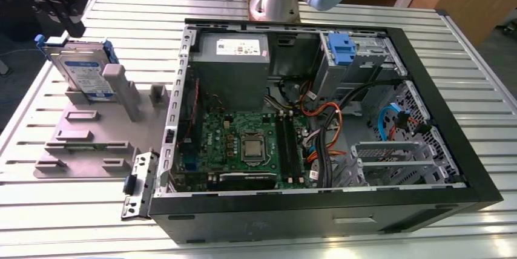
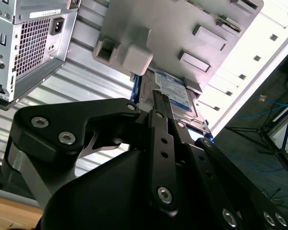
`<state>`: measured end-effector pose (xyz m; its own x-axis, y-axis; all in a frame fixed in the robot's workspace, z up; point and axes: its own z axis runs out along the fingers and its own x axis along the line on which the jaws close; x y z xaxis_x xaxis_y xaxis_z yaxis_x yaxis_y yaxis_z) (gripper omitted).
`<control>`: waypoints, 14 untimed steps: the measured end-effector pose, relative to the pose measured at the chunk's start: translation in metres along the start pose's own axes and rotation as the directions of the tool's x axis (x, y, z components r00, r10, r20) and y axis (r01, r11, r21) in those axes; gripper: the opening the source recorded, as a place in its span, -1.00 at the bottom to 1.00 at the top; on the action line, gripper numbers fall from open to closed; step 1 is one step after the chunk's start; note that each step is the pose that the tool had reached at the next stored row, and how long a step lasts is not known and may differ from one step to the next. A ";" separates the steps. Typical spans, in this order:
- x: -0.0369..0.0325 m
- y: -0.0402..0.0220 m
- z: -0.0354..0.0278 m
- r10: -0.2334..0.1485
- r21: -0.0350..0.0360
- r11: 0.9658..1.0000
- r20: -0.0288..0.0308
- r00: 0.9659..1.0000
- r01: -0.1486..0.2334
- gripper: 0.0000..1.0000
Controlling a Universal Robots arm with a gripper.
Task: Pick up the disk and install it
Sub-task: 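Reach for the disk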
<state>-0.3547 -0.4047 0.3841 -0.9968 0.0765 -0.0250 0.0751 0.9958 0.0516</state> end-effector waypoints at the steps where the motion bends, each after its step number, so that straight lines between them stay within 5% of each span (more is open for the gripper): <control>1: 0.0007 0.0000 0.0005 0.000 0.000 1.000 0.000 1.000 0.000 -0.79; 14: 0.0012 -0.0001 0.0016 0.000 0.000 1.000 0.000 1.000 0.000 -0.79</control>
<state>-0.3558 -0.4047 0.3824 -0.9968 0.0763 -0.0249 0.0750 0.9959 0.0515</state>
